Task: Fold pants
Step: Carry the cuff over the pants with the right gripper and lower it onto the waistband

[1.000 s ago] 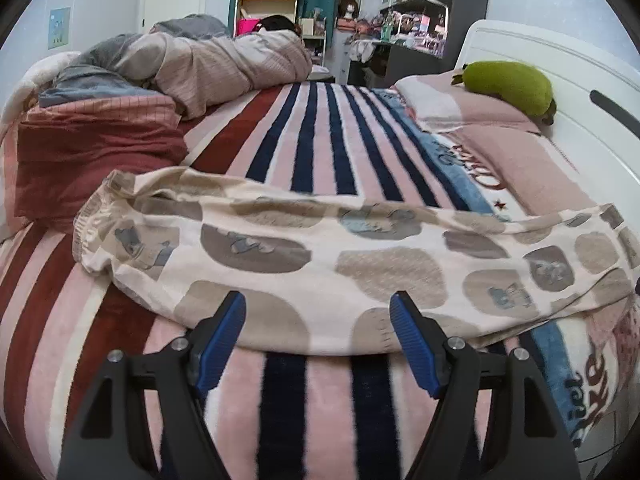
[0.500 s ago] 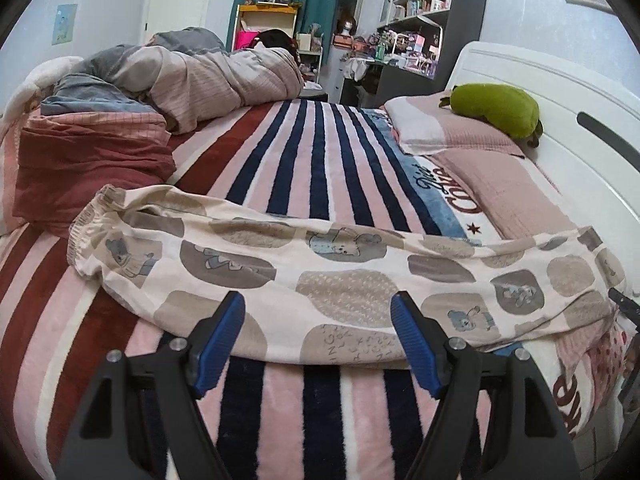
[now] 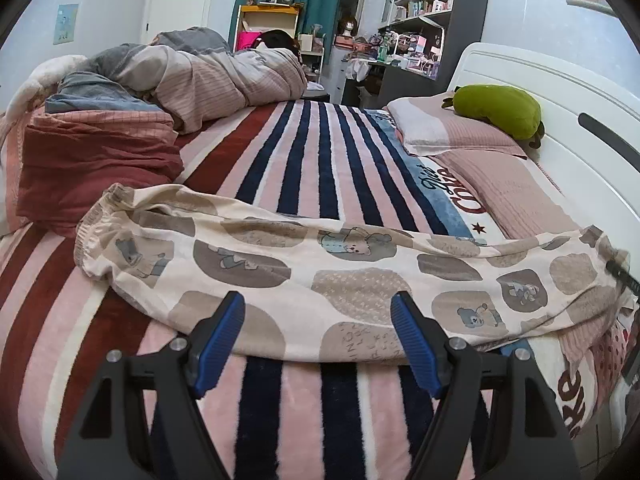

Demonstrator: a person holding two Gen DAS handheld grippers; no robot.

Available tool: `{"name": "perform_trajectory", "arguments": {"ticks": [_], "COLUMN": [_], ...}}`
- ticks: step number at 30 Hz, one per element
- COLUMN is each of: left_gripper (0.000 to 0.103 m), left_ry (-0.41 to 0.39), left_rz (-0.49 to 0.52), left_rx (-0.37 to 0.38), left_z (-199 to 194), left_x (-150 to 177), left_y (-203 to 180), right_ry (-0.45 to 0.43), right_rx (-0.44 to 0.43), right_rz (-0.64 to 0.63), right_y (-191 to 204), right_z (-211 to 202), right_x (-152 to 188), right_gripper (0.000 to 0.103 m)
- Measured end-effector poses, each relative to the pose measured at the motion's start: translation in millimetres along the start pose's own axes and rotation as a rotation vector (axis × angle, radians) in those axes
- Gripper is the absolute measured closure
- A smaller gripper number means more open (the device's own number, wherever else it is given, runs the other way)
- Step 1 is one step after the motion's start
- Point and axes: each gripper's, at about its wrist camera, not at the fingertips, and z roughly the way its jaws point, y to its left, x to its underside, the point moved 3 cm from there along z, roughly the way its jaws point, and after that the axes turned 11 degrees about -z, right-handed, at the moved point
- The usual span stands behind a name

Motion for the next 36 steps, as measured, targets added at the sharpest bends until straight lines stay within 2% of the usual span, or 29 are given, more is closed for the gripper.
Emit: {"name": "perform_trajectory", "arguments": {"ticks": [3,9,16,20,24,28,32,36], "left_gripper": [0.031,0.031,0.031,0.031,0.031,0.031,0.031,0.031], "left_ry": [-0.007,-0.029,-0.063,-0.075,-0.072,-0.057,-0.05,-0.048], "left_rz": [-0.007,-0.003,0.008,0.02,0.027,0.028,0.018,0.018], "left_rx": [0.01,0.03,0.042,0.041,0.036,0.033,0.022,0.013], "left_z": [-3.1,-10.6,-21.6,-25.8,-22.8,-14.6,-10.0,-9.6], "left_x": [-0.9,-6.7,-16.4,-20.2,-22.1,-20.8,-19.5,-19.8], "left_y": [9.8,27.1,52.6,66.3,79.5,87.7,95.5,98.7], "right_ry": [-0.012,-0.024,-0.002,0.043,0.113,0.24,0.321,0.327], "right_rx": [-0.05,-0.156,-0.289,-0.373,-0.47,-0.586,-0.642,-0.671], "right_rz": [-0.006,-0.061,-0.166,-0.227,-0.276,-0.348,-0.418,-0.464], "right_y": [11.8,62.8,154.0,216.9,273.0,328.1,360.6,373.6], "right_z": [-3.6,3.8,39.7,72.5,104.5,137.1,153.7,151.9], "right_x": [-17.0,-62.4,-105.6,-114.9,-104.1,-68.1,-36.9,-29.4], "right_gripper": [0.098,0.099,0.099,0.099,0.099,0.099,0.099,0.099]}}
